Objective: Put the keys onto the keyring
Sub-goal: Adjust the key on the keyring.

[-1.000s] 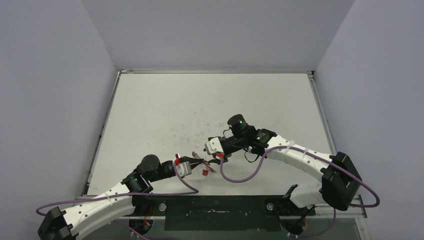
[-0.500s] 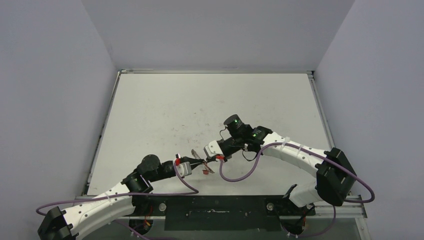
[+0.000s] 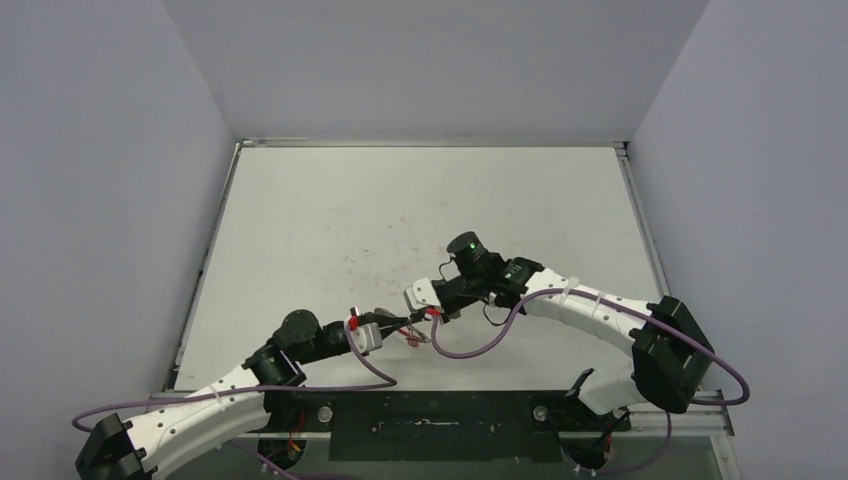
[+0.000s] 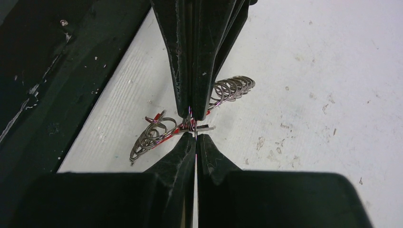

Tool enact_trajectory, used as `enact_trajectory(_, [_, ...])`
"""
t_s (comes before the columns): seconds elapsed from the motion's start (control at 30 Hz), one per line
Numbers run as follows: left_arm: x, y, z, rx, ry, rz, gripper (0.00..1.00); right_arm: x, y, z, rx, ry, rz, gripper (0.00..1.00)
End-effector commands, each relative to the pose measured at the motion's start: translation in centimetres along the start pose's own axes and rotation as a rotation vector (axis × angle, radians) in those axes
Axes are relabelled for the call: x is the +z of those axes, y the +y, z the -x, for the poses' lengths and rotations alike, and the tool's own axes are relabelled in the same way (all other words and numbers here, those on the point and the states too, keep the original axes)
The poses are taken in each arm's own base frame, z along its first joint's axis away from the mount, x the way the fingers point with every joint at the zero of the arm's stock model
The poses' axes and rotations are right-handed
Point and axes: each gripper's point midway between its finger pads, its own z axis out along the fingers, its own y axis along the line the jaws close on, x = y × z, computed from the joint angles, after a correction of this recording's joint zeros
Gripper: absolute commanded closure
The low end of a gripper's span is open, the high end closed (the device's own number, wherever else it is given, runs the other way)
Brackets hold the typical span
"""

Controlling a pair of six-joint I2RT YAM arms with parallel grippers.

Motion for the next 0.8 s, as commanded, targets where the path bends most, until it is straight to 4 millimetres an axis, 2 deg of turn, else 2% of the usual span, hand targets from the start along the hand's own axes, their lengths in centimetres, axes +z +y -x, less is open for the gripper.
enact_trajectory(0.0, [0.3, 0.9, 4.0, 0.023, -0.161, 0.031, 1.00, -0.5, -1.6, 0.5, -0.016, 0.000, -0.114, 1.00])
enact_trajectory(0.2, [0.2, 1.4, 4.6, 0.002, -0.203, 0.067, 1.00, -0.4, -2.0, 0.2, -0.016, -0.008, -0.232, 1.00])
enact_trajectory(0.37, [0.2, 1.5, 4.5, -0.020, -0.216, 0.085, 1.00, -0.5, -2.4, 1.0, -0.053, -0.040, -0.332, 1.00])
enact_trajectory(0.4, [0.1, 1.5, 4.3, -0.024, -0.214, 0.088, 1.00, -0.8, -2.5, 1.2, -0.054, -0.048, -0.353, 1.00])
enact_trajectory(0.47, [0.1, 1.5, 3.9, -0.032, -0.203, 0.091, 1.00, -1.3, -2.8, 1.4, -0.050, -0.059, -0.397, 0.93])
enact_trajectory(0.57, [0.1, 1.2, 3.1, -0.041, -0.180, 0.088, 1.00, -2.4, -3.1, 1.5, -0.056, -0.043, -0.451, 0.91])
enact_trajectory(0.7, [0.5, 1.4, 1.8, -0.044, -0.136, 0.091, 1.00, -4.1, -3.4, 1.5, -0.064, 0.009, -0.512, 1.00])
enact_trajectory(0.77, [1.0, 1.6, 1.5, -0.043, -0.125, 0.095, 1.00, -4.7, -3.3, 1.3, -0.073, 0.038, -0.516, 1.00])
